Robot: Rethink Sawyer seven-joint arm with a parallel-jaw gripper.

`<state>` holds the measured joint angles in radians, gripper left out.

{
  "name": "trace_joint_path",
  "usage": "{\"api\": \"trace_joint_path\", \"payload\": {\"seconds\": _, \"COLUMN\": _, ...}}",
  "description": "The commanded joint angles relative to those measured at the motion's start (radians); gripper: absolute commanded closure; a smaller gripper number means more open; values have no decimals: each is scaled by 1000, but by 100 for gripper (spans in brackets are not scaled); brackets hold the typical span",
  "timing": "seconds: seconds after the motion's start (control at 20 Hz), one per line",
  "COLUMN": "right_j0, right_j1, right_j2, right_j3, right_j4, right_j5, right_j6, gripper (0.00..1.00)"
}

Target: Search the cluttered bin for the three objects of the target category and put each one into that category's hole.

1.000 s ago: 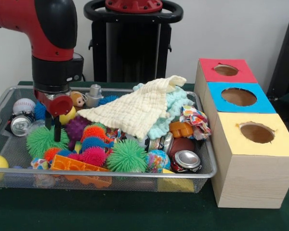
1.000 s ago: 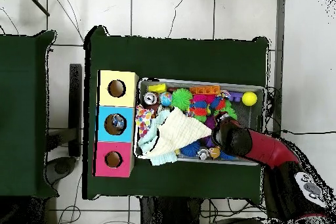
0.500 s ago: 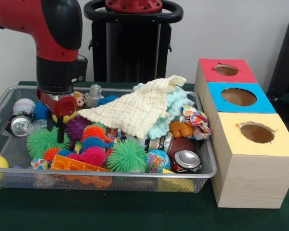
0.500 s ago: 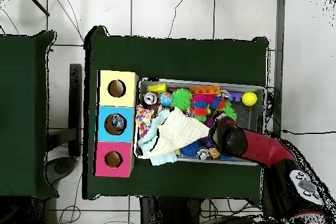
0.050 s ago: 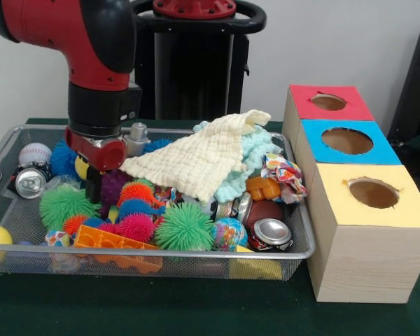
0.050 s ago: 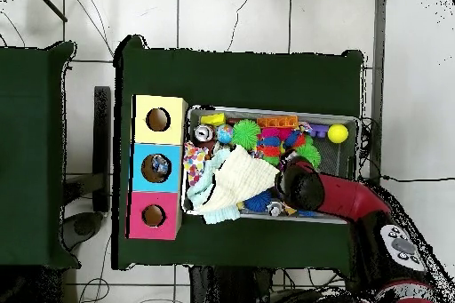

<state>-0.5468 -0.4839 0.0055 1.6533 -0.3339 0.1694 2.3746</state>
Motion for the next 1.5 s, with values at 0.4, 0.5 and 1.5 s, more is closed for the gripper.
{"api": "trace_joint_path", "payload": {"seconds": 0.4, "right_j0": 60, "right_j1": -18, "right_j2": -59, "right_j3": 59, "right_j4": -14, "right_j5": -42, "right_j6": 79, "gripper": 100}}
{"api": "trace_joint_path", "payload": {"seconds": 0.5, "right_j0": 72, "right_j1": -12, "right_j2": -75, "right_j3": 45, "right_j4": -10, "right_j5": -17, "right_j6": 73, "gripper": 100}}
{"api": "trace_joint_path", "payload": {"seconds": 1.5, "right_j0": 74, "right_j1": 33, "right_j2": -115, "right_j3": -41, "right_j4": -27, "right_j5": -13, "right_j6": 21, "gripper": 0}}
